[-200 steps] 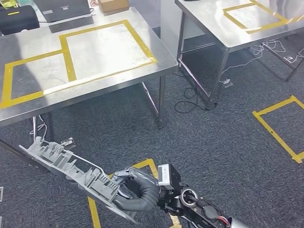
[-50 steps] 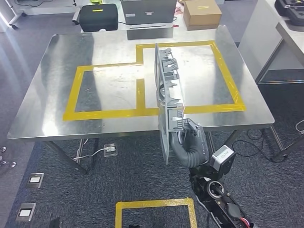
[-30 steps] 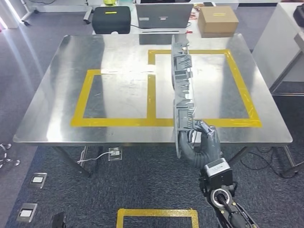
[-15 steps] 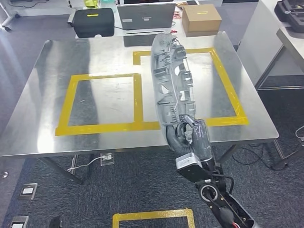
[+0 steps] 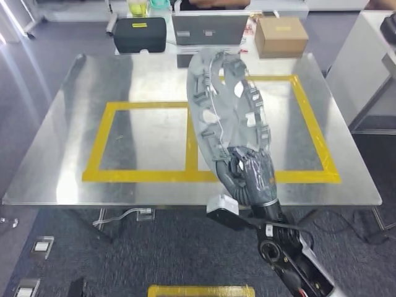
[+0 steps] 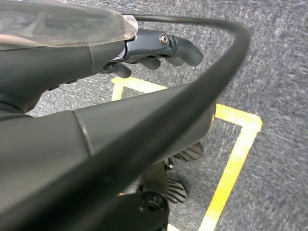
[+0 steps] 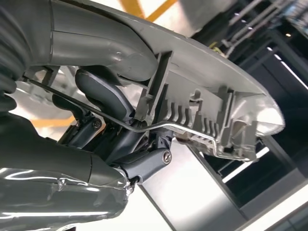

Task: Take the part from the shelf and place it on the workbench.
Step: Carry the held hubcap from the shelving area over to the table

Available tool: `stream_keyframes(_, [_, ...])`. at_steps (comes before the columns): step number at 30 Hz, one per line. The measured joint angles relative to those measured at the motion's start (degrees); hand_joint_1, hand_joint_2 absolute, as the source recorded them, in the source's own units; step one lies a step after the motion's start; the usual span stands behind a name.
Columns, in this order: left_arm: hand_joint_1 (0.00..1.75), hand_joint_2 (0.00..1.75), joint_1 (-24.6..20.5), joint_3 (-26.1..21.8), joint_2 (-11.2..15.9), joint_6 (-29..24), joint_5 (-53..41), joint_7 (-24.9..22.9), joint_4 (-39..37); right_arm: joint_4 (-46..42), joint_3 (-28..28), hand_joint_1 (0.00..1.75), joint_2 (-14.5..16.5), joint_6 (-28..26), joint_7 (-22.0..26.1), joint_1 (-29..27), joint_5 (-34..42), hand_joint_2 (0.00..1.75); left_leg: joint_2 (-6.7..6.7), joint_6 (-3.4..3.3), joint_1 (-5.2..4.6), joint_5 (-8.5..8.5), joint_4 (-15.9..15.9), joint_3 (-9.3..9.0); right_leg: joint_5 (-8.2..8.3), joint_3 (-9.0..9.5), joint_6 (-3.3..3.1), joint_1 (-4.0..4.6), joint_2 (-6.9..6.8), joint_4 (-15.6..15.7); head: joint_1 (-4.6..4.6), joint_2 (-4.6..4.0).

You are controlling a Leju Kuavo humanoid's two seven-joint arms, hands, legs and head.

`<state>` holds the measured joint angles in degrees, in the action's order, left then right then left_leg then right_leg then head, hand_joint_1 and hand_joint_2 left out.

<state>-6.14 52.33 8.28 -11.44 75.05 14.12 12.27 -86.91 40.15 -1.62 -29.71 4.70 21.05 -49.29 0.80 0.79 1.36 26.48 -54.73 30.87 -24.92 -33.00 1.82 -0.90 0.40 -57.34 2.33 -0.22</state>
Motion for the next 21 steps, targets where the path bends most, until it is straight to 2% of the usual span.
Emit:
stream_keyframes(3, [0.00,0.00,-0.1,0.0,0.0,0.0,-0.1,0.0,0.0,1.6,0.6,1.75,0.2,0.4,-1.4,1.1,-2.9,1.75,0.01,0.90,-0.09,-0.02,0.1,0.35,-0.76,0.57,-1.03,0.20,0.14,1.3,-0.17,0.00])
stream_keyframes(5, [0.00,0.00,-0.1,0.0,0.0,0.1,-0.2,-0.1,0.0,3.2,1.1,1.75,0.6,0.9,-2.4,2.0,-4.6,1.75,-0.18,1.38,0.05,0.78,-1.2,0.58,-0.82,1.15,-1.58,0.08,0.17,1.7,-0.69,0.00])
stream_keyframes(6, [0.00,0.00,-0.2,0.0,0.0,0.1,-0.3,-0.1,0.0,4.1,1.3,1.75,0.8,1.5,-3.1,2.7,-5.6,1.75,-0.27,1.56,0.08,1.85,-3.5,1.70,-0.93,1.50,-1.89,0.03,0.12,1.9,-1.09,0.00])
stream_keyframes(7, [0.00,0.00,-0.3,0.0,0.0,0.1,-0.4,-0.2,0.0,5.1,1.5,1.75,1.0,2.3,-3.8,3.5,-6.5,1.75,-0.37,1.66,0.10,3.26,-7.1,3.71,-1.03,1.70,-2.14,0.06,0.05,2.0,-1.60,0.01])
stream_keyframes(9, [0.00,0.00,-0.4,0.0,0.0,0.1,-0.6,-0.4,0.0,7.8,1.9,1.75,1.5,4.1,-5.0,5.1,-7.9,1.75,-0.40,1.66,0.06,5.70,-15.2,8.88,-1.28,1.85,-2.59,0.31,-0.04,2.0,-2.50,0.01])
stream_keyframes(10, [0.00,0.00,-0.4,0.0,-0.1,0.1,-0.7,-0.6,0.0,9.4,2.1,1.75,1.7,5.1,-5.4,6.0,-8.3,1.75,-0.40,1.56,0.02,5.69,-17.3,10.61,-1.41,1.99,-2.77,0.48,-0.02,2.0,-2.76,0.01])
stream_keyframes(11, [0.00,0.00,-0.4,0.0,-0.1,0.1,-0.7,-0.7,0.0,11.0,2.3,1.75,2.1,6.1,-5.7,7.0,-8.4,1.75,-0.39,1.37,-0.07,4.51,-17.1,11.21,-1.57,2.22,-2.92,0.62,0.05,2.0,-2.97,0.01])
stream_keyframes(12, [0.00,0.00,-0.4,0.0,-0.1,0.1,-0.9,-0.8,0.0,12.7,2.6,1.75,2.5,7.0,-5.9,8.1,-8.5,1.75,-0.39,1.05,-0.21,2.29,-14.7,10.63,-1.77,2.54,-3.01,0.75,0.14,2.0,-3.23,0.01])
stream_keyframes(14, [0.00,0.00,-0.6,0.0,0.0,0.1,-1.0,-0.9,0.0,16.1,2.9,1.75,3.4,8.3,-6.3,10.2,-8.5,1.75,-0.40,0.10,-0.75,-2.51,-6.7,7.65,-2.31,3.07,-2.93,1.07,0.28,1.9,-3.77,0.01])
stream_keyframes(15, [0.00,0.00,-0.7,0.0,0.1,0.1,-1.1,-0.9,0.0,17.5,3.1,1.75,3.8,8.6,-6.5,11.0,-8.5,1.75,-0.41,-0.24,-0.97,-3.82,-3.5,6.39,-2.56,3.19,-2.78,1.22,0.30,1.9,-3.95,0.01])
stream_keyframes(16, [0.00,0.00,-0.8,0.0,0.1,0.1,-1.1,-0.9,0.0,18.7,3.2,1.75,4.1,8.7,-6.5,11.6,-8.6,1.75,-0.40,-0.35,-1.06,-4.33,-1.6,5.63,-2.84,3.21,-2.73,1.41,0.28,1.8,-3.96,0.01])
stream_keyframes(17, [0.00,0.00,-0.9,0.0,0.1,0.1,-1.1,-1.0,0.0,19.8,3.3,1.75,4.3,8.8,-6.6,12.0,-8.6,1.75,-0.37,-0.20,-1.09,-4.15,-0.9,5.33,-3.04,3.22,-2.73,1.56,0.25,1.7,-3.81,0.01])
stream_keyframes(19, [0.00,0.00,-0.9,0.0,0.0,0.1,-1.1,-1.0,0.0,21.4,3.6,1.75,4.7,8.9,-6.6,12.7,-8.7,1.75,-0.26,0.14,-1.09,-4.01,-0.6,5.22,-3.27,3.35,-2.90,1.50,0.14,1.7,-3.44,0.01])
stream_keyframes(21, [0.00,0.00,-0.8,0.0,-0.1,0.1,-1.1,-1.0,0.0,23.4,4.0,1.75,5.2,9.7,-6.7,13.7,-8.8,1.75,-0.23,0.07,-1.24,-3.86,-0.6,5.20,-3.28,3.52,-2.88,1.40,0.08,2.0,-3.23,0.00])
